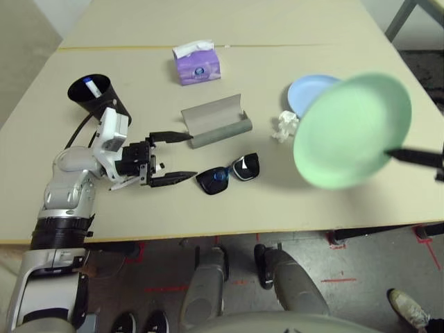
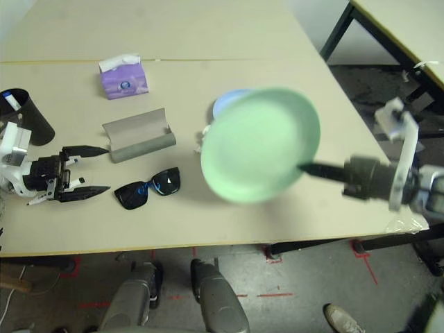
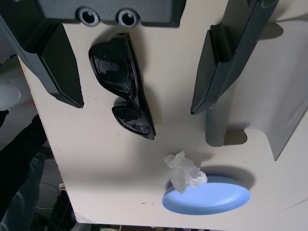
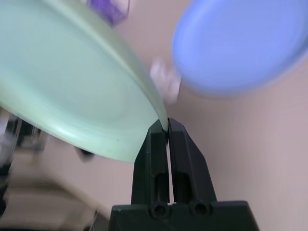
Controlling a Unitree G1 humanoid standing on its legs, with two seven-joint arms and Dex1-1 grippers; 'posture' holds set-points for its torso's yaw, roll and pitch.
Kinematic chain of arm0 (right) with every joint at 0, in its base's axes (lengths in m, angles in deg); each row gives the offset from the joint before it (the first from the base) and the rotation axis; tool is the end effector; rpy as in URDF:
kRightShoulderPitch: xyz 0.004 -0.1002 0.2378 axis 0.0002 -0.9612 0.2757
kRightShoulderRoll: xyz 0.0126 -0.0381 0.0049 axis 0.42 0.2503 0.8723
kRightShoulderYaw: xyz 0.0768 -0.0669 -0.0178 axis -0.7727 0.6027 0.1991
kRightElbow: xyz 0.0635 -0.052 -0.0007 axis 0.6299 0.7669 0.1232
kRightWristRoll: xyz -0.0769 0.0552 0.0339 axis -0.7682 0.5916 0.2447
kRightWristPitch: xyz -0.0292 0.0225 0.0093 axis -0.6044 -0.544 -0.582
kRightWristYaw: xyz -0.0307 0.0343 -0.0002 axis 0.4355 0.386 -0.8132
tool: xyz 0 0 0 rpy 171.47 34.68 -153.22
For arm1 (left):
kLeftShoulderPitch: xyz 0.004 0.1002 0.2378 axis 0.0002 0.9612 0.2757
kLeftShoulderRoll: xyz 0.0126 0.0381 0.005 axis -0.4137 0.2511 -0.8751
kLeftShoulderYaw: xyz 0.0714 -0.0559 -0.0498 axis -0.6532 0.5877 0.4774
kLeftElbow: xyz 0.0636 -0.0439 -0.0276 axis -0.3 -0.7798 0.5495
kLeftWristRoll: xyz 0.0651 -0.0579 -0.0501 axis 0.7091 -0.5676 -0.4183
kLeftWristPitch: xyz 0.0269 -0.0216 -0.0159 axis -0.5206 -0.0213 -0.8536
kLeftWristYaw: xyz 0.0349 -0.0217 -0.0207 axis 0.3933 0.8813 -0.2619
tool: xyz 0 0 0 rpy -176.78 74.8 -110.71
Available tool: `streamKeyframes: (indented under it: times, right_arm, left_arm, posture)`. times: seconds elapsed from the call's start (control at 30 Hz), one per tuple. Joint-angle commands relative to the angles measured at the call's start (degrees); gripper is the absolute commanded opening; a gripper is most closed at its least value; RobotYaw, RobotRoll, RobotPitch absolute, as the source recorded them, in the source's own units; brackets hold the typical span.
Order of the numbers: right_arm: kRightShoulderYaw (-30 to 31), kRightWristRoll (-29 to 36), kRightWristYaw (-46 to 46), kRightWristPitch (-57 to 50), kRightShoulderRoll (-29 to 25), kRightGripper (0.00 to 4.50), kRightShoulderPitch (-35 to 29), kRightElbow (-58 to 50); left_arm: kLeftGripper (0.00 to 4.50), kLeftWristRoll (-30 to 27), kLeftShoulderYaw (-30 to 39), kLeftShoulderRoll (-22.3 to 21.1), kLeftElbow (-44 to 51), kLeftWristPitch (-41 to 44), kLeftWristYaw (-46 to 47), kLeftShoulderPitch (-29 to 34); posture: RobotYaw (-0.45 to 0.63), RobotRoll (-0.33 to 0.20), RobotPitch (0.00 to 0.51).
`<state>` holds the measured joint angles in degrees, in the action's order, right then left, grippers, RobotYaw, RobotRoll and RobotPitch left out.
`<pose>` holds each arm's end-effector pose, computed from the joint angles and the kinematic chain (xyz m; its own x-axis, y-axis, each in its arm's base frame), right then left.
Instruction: Organize and tidy the items on the table.
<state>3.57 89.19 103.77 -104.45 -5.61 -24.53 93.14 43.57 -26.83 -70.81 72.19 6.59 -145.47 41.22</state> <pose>0.2266 -0.3186 0.2707 0.7837 0.5729 -0.2399 -0.4280 0.7780 0.4599 0.2649 0.2954 0.1766 0.2701 -0.9557 -0.1175 0.9217 0.2213 0.3186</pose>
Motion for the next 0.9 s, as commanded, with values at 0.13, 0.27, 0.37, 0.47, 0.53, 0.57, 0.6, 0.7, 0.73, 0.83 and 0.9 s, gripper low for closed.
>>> streamKeyframes:
  times: [0.13,0.27,0.37,0.47,0.53,0.57,0.6,0.7,0.73,0.83,0.9]
  right_arm:
    - [12.8,-13.49,-1.73,8.69,4.63,0.02,11.57,15.4]
    - [22.17,-22.12,3.28,14.09,4.73,0.02,19.28,27.41]
    - [28.78,-28.32,8.98,17.31,4.12,0.02,25.66,35.82]
    - [33.89,-33.95,15.53,20.54,3.65,0.02,31.7,43.19]
    - [37.62,-38.58,20.21,23.61,3.19,0.02,35.48,48.12]
    - [39.16,-40.78,22.35,25.14,3.04,0.02,37.03,50.38]
    - [40.39,-42.87,24.18,26.68,2.94,0.02,38.49,52.6]
    - [42.42,-47.58,27.91,29.93,3.16,0.02,41.43,57.54]
    - [42.64,-48.84,28.9,30.67,3.32,0.02,42.13,58.84]
    - [42.75,-52.02,31.34,32.29,3.69,0.02,43.57,61.75]
    - [43.2,-54.06,32.97,32.99,3.95,0.02,44.11,62.88]
  left_arm:
    - [4.5,0.48,-0.09,0.02,0.38,-0.6,-0.17,1.27]
    - [4.5,0.29,0.15,-0.2,1.12,-0.4,0.16,2.01]
    - [4.5,0.08,0.52,-0.48,2.0,-0.27,0.4,3.13]
    - [4.5,-0.03,0.8,-0.63,2.98,-0.27,0.62,4.59]
    - [4.5,-0.1,0.91,-0.57,3.64,-0.14,0.9,5.44]
    - [4.5,-0.15,0.94,-0.52,3.89,-0.06,1.07,5.71]
    - [4.5,-0.19,0.95,-0.44,4.17,-0.01,1.29,5.98]
    - [4.5,-0.27,0.92,-0.18,4.92,0.04,1.81,6.65]
    - [4.5,-0.29,0.89,-0.09,5.19,0.06,1.96,6.87]
    - [4.5,-0.31,0.8,0.06,5.69,0.01,2.22,7.39]
    - [4.5,-0.29,0.7,0.2,5.71,-0.09,2.29,7.57]
  posture:
    - [-0.06,0.0,0.243]
    - [-0.04,0.0,0.25]
    - [-0.04,0.0,0.255]
    - [-0.03,0.0,0.256]
    - [-0.03,0.0,0.258]
    - [-0.03,0.0,0.258]
    - [-0.03,0.0,0.259]
    - [-0.03,0.0,0.259]
    - [-0.03,0.0,0.259]
    - [-0.03,0.0,0.259]
    - [-0.03,0.0,0.262]
